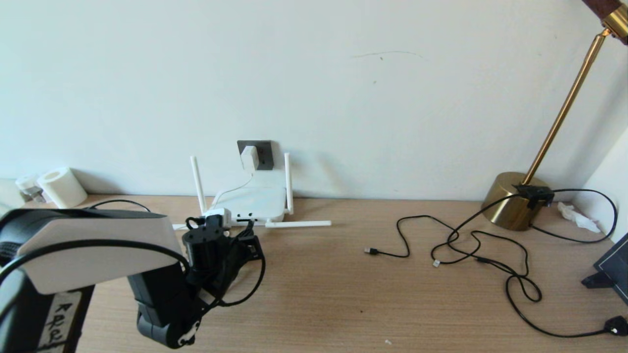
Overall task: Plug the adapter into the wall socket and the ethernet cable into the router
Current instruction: Plug cable into router interface
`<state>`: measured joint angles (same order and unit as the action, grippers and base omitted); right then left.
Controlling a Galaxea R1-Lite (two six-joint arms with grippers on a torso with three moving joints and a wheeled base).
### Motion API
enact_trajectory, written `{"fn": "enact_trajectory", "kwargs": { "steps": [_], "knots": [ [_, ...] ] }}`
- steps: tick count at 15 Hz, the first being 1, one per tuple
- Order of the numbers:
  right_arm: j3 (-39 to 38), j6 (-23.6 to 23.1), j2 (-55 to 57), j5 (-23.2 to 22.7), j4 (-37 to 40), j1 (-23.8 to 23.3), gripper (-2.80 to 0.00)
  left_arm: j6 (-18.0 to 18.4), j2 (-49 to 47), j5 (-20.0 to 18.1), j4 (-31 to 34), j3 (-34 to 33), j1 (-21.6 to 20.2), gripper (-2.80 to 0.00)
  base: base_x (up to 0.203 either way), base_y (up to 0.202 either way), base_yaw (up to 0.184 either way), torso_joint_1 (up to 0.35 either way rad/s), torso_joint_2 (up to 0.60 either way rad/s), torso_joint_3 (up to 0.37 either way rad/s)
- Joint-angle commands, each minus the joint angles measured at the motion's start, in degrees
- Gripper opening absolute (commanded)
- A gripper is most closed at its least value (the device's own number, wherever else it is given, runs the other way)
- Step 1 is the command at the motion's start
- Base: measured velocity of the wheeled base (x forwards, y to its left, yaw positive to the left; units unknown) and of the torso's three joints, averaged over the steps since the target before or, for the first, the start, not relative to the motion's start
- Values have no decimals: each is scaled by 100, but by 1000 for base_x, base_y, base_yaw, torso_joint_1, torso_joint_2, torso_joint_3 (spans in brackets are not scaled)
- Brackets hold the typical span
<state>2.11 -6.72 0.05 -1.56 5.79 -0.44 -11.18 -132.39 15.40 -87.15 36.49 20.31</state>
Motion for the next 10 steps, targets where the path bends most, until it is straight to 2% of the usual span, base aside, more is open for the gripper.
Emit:
{"fn": "enact_trajectory", "kwargs": {
  "steps": [1, 10],
  "knots": [
    [0, -5, 4, -2, 1, 0, -280, -7, -15, 7, -51, 8, -1, -280, 0, 0, 0, 0, 0, 0],
    [0, -5, 4, -2, 1, 0, -280, -16, -76, 7, -51, 8, -1, -280, 0, 0, 0, 0, 0, 0]
  ]
}}
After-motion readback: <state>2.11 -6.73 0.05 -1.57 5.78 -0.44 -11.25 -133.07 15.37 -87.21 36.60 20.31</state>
